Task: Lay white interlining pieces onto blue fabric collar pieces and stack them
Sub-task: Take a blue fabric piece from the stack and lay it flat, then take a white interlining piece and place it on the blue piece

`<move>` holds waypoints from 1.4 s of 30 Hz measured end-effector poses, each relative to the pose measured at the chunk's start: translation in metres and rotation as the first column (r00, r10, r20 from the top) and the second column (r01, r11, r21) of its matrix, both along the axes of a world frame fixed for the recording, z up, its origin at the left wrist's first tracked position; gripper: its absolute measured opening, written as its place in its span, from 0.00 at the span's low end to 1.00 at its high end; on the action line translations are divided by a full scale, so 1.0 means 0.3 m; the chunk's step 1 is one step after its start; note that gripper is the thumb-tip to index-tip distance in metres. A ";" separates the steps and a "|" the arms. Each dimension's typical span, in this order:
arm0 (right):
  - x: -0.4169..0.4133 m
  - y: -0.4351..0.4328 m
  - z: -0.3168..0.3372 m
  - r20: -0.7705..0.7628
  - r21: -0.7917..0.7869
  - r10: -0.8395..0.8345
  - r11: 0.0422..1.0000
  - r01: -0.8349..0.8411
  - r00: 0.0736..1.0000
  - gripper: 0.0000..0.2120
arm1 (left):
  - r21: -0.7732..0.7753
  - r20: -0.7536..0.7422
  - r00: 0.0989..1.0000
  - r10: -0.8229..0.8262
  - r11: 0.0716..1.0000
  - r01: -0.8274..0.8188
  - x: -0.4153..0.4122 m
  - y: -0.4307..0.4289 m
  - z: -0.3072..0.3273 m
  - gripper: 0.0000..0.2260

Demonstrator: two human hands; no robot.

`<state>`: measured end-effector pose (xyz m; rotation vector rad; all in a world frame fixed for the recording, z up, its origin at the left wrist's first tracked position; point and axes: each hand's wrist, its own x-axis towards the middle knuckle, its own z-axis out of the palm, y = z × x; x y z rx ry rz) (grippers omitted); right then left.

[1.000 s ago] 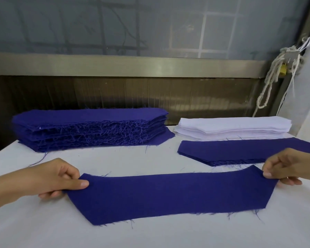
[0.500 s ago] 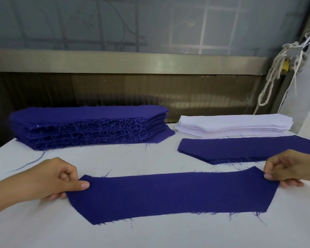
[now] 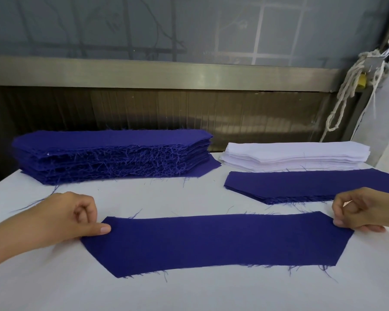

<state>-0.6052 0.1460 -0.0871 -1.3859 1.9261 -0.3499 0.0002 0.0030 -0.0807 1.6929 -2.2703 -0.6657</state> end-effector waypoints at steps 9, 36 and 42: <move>0.078 -0.017 0.103 0.119 -0.210 -0.198 0.953 0.220 0.973 0.17 | -0.443 -0.152 0.969 -0.193 0.890 0.108 -0.151 -0.002 0.095 0.13; -0.352 -0.306 0.105 0.067 -0.684 -0.796 0.403 0.609 0.602 0.10 | -0.598 -0.050 0.897 -0.439 0.733 0.325 -1.082 -0.334 0.123 0.09; -0.410 -0.344 0.096 -0.065 -0.652 -0.822 0.465 0.599 0.566 0.10 | -0.582 0.361 0.868 -0.340 0.645 0.495 -1.131 -0.339 0.118 0.15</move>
